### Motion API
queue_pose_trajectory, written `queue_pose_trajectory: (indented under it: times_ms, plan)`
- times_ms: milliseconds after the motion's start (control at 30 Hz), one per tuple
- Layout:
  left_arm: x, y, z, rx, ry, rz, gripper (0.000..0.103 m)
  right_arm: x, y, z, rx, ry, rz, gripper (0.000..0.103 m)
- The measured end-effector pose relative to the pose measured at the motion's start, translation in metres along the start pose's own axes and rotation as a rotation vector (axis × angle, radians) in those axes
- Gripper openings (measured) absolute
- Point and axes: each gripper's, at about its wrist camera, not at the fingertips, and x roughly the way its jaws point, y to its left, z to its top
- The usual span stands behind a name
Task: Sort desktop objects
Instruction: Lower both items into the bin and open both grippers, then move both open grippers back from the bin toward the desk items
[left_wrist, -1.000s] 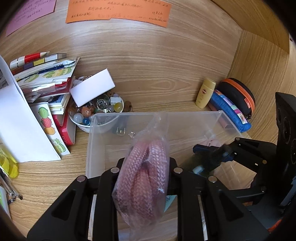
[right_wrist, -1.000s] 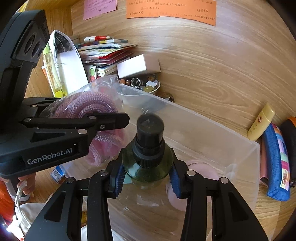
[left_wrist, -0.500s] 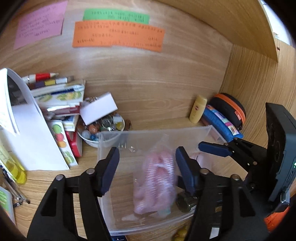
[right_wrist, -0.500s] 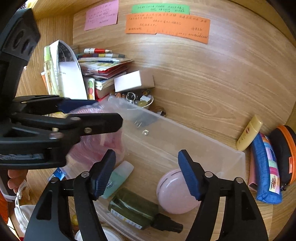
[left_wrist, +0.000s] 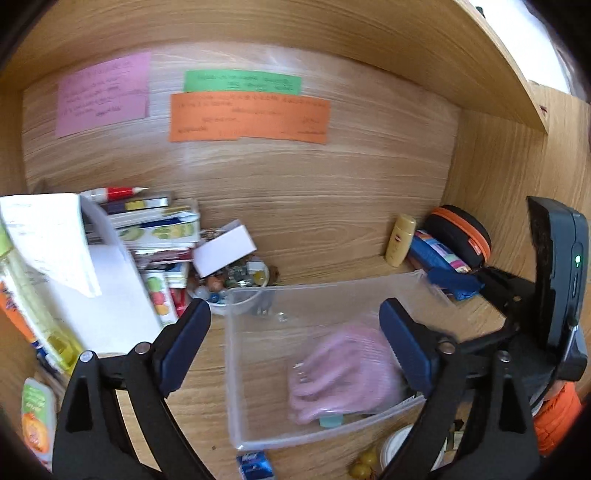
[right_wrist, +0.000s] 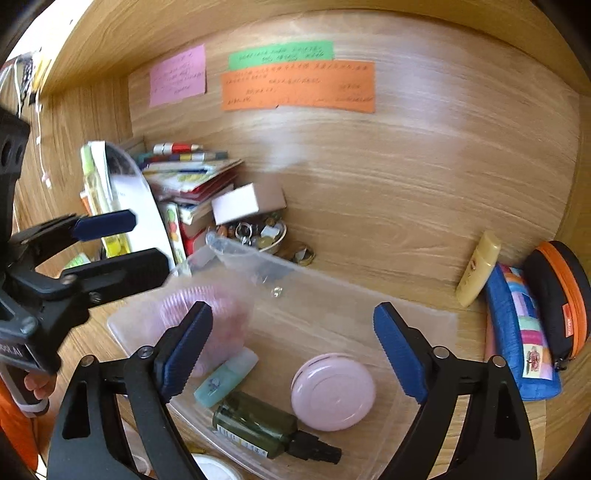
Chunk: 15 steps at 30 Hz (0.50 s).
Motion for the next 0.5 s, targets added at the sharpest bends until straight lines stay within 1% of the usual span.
queue_pose_trajectory:
  times_ms: [67,133,200,267,300,333,500]
  plan:
    - [-0.013,0.006,0.001,0.0,-0.008,0.027,0.094,-0.007,-0.002,0.006,0.01,-0.011,-0.032,0.088]
    - [-0.028,0.011,0.0,0.006,-0.027,0.064,0.095,-0.021,0.0,0.01,-0.006,-0.047,-0.048,0.088]
    - [-0.045,0.016,-0.001,0.01,-0.053,0.095,0.099,-0.035,0.001,0.012,-0.021,-0.078,-0.06,0.089]
    - [-0.058,0.02,-0.005,0.003,-0.067,0.109,0.1,-0.05,0.004,0.012,-0.035,-0.108,-0.071,0.095]
    - [-0.064,0.022,-0.007,0.001,-0.069,0.114,0.1,-0.055,0.005,0.012,-0.037,-0.12,-0.076,0.101]
    - [-0.07,0.024,-0.011,0.001,-0.072,0.122,0.1,-0.062,0.007,0.01,-0.039,-0.132,-0.079,0.103]
    - [-0.085,0.028,-0.033,0.016,-0.049,0.17,0.101,-0.089,0.014,-0.01,-0.061,-0.158,-0.102,0.103]
